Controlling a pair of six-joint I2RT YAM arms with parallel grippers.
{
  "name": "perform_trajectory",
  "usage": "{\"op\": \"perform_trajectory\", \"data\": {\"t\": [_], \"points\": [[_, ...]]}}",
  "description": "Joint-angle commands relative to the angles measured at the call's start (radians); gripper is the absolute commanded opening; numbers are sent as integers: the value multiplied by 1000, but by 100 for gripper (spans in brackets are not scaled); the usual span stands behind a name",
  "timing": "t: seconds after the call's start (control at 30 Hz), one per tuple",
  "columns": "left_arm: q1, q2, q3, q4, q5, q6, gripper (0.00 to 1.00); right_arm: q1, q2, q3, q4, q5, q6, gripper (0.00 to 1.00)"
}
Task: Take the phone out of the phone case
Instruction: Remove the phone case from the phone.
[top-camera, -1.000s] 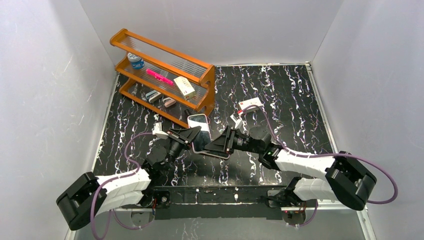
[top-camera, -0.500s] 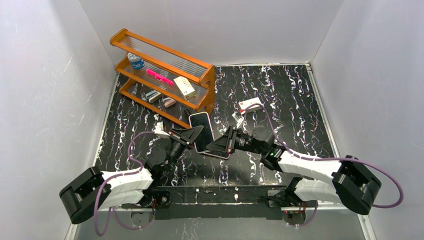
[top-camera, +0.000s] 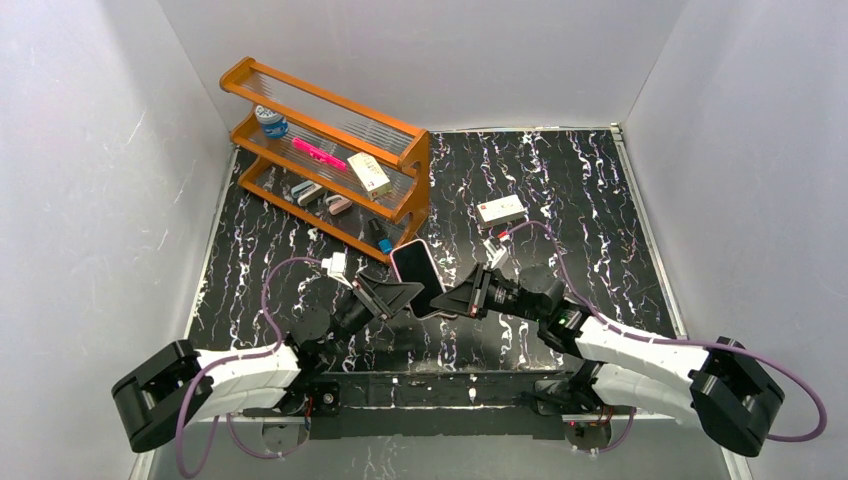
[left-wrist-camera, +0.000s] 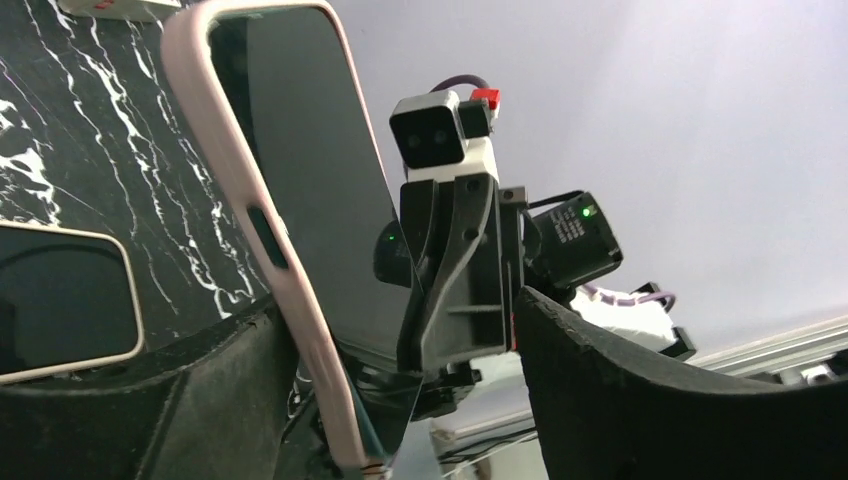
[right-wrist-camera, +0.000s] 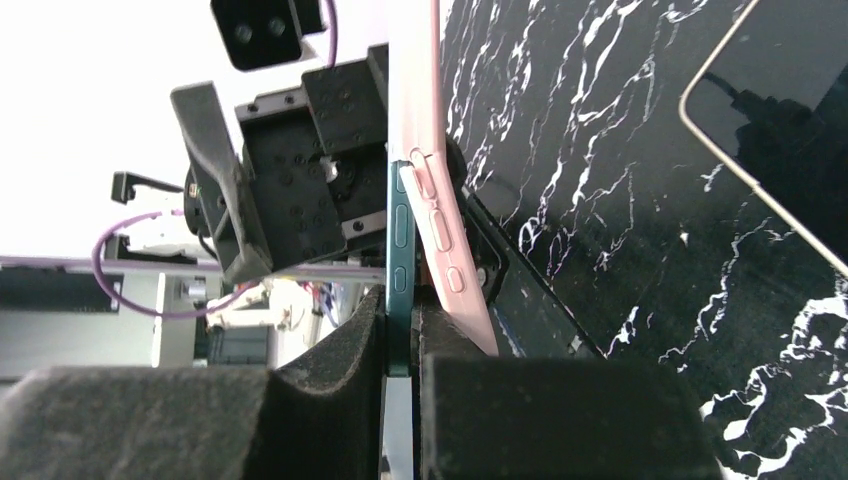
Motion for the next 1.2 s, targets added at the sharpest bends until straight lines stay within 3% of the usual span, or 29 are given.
{"op": "perform_trajectory", "data": {"t": [0.0,0.27,0.5,0.83,1.17], "points": [[-6,-77,-7,-31,34,159,75,-33,-57,-1,-21,118,10,1],[-6,-129,-8,-197,47,301,79,-67,-59,3,-11,101,85,1],[-6,-128,-6,-242,32,335,79,-69,-77,13,-11,114,107,1],[-6,-149,-7,-339,-42,310,65,-73,-139,8,-63,156,112,1],[-6,-95,39,-342,15,308,65,-72,-136,13,-50,145,109,1]]}}
